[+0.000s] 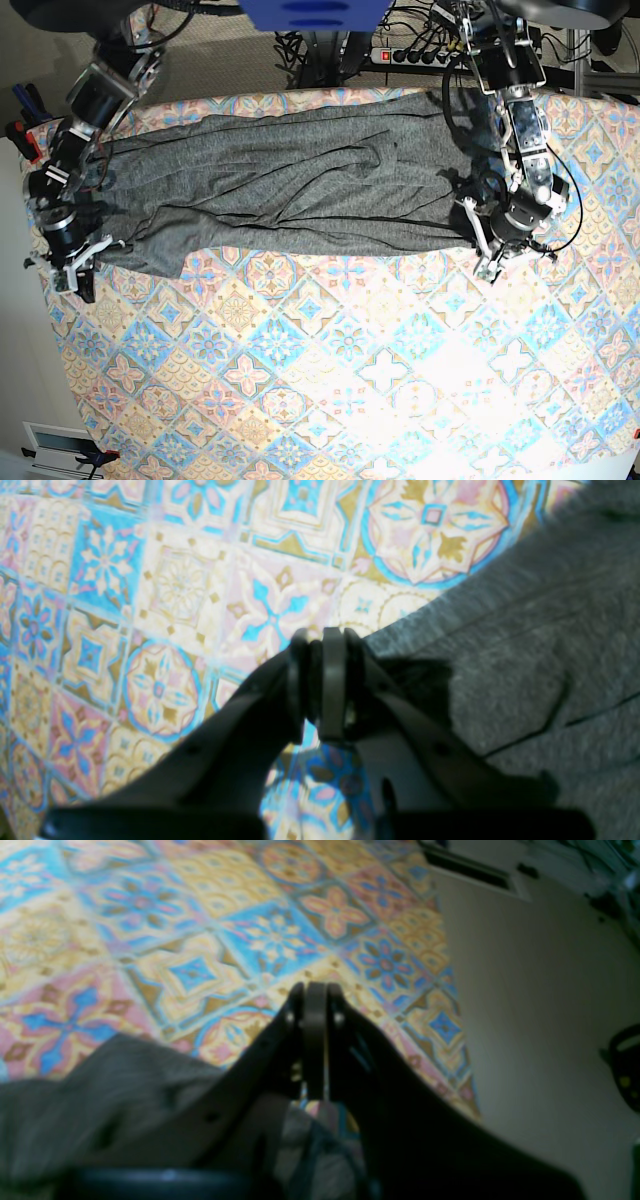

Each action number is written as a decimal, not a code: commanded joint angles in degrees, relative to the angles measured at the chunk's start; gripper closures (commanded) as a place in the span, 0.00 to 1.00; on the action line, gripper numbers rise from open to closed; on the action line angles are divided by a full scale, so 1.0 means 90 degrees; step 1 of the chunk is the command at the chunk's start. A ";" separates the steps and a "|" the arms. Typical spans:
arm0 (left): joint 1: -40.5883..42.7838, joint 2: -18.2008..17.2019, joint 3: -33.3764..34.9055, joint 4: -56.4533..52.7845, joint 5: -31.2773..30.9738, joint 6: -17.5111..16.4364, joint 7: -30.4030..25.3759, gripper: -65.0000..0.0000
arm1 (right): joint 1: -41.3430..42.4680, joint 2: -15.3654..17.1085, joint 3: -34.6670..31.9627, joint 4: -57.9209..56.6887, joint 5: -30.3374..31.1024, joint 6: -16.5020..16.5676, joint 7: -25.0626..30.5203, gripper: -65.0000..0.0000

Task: Layout the t-shirt on the table in an organized manner, then fold the t-shirt properly
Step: 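Hold the shirt ends with both grippers and pull them apart to straighten, then adjust the right gripper's grip on the shirt end, keeping the left holding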

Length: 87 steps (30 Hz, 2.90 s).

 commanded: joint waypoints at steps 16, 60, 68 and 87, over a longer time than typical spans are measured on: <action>0.0294 -0.0063 0.0005 0.0239 0.0026 0.0030 -0.0092 0.94 | -0.0033 0.0090 0.0296 0.0242 0.0081 -0.0079 0.0097 0.62; 0.0304 -0.0054 -0.0015 0.0239 0.0026 0.0030 -0.0092 0.94 | 0.0543 0.0256 -0.1403 -0.2268 -0.2117 -0.0079 0.0947 0.72; 0.0284 -0.0298 0.0015 0.0229 0.0026 0.0030 -0.0092 0.94 | 0.0553 0.0217 -0.1374 -0.2219 -0.2488 -0.0079 0.0429 1.00; 0.0343 -0.0356 0.0025 -0.0083 0.0026 0.0030 -0.0454 0.94 | 0.0562 -0.0154 -0.0768 -0.0402 -0.2468 -0.0079 0.0420 1.00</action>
